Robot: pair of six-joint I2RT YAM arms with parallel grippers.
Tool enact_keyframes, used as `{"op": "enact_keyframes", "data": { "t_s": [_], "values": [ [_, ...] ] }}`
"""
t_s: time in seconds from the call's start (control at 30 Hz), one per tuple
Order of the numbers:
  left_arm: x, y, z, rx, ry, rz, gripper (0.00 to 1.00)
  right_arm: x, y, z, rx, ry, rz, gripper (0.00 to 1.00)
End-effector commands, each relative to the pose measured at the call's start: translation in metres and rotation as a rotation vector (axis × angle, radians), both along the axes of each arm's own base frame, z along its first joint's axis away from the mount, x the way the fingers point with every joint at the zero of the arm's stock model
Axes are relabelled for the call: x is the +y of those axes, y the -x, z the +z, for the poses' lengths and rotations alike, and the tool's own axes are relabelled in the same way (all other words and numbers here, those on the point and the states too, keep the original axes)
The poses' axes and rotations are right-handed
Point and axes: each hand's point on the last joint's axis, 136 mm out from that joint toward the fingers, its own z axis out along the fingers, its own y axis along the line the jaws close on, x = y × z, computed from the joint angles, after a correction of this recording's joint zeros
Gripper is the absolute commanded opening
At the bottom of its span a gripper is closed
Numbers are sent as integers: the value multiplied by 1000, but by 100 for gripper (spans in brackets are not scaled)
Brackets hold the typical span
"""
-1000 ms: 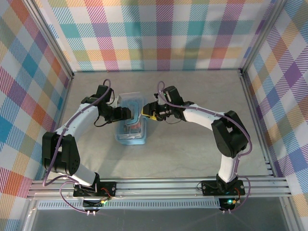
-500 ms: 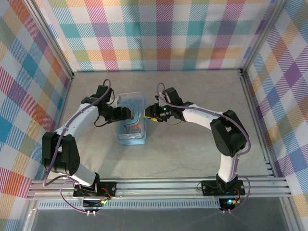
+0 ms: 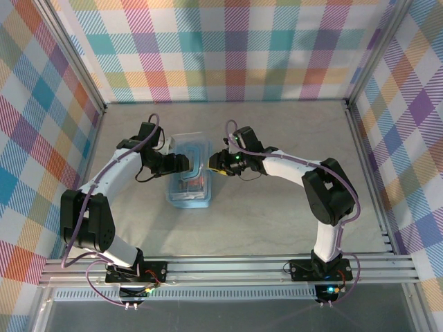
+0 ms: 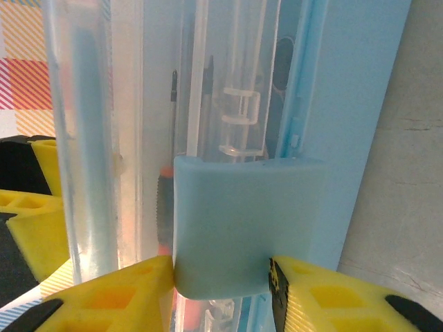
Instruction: Pack the tool kit
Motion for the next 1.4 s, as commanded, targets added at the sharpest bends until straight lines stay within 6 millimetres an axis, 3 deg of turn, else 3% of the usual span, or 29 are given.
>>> {"op": "enact_keyframes", "data": {
  "t_s": [0.0, 0.47, 1.03, 1.37],
  "values": [
    [15, 65, -71, 344, -98, 13, 65, -6, 7, -15, 17, 37, 10, 42],
    [18, 64, -75, 352, -120, 28, 65, 2, -1, 8, 5, -34, 38, 45],
    [16, 64, -75, 352, -115, 19, 64, -4, 2, -23, 60, 23, 25, 42],
    [16, 64, -75, 356, -114, 17, 64, -6, 6, -21, 45, 21, 32, 42]
  ]
}}
